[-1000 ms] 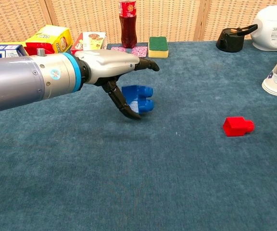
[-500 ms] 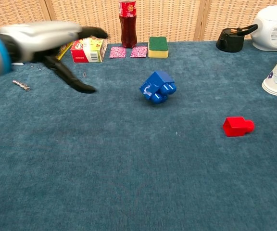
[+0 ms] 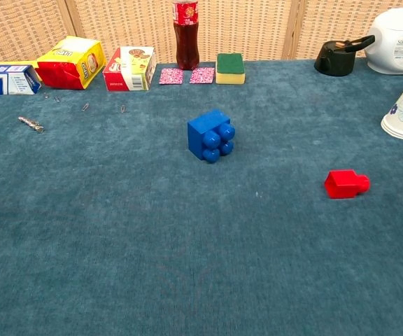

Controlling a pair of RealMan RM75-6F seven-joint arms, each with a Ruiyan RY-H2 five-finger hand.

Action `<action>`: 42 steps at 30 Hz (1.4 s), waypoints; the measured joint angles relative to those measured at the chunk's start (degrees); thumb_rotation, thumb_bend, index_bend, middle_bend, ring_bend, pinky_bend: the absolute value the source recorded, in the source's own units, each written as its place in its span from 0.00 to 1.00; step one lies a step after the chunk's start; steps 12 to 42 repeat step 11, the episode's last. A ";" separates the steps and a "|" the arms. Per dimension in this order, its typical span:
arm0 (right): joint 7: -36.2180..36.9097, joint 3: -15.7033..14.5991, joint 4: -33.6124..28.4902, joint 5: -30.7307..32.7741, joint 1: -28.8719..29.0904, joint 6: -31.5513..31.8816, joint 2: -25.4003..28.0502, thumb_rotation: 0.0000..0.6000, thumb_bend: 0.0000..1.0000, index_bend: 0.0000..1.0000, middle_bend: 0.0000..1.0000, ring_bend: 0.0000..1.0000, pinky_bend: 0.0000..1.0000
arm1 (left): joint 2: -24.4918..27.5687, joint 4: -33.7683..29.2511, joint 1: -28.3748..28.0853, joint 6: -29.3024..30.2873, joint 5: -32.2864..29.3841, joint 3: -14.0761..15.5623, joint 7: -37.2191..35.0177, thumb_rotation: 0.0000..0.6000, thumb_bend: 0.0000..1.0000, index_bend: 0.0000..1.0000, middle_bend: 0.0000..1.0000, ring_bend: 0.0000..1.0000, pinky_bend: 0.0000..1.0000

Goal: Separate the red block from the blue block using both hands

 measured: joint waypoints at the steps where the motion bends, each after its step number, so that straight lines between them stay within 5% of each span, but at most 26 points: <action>1: -0.05 -0.22 -0.20 -0.20 -0.51 0.52 0.02 1.00 0.35 0.30 0.30 0.28 0.25 | 0.69 0.21 1.73 1.21 1.27 0.66 -1.16 0.73 0.17 0.00 0.06 0.00 0.09; 11: -1.46 -1.65 -2.67 -1.75 -4.47 4.34 1.27 1.00 0.35 0.30 0.30 0.28 0.25 | 3.67 5.68 14.98 6.84 6.30 2.84 -11.06 0.73 0.17 0.00 0.06 0.00 0.09; 42: -1.46 -1.65 -2.67 -1.75 -4.47 4.34 1.27 1.00 0.35 0.30 0.30 0.28 0.25 | 3.67 5.68 14.98 6.84 6.30 2.84 -11.06 0.73 0.17 0.00 0.06 0.00 0.09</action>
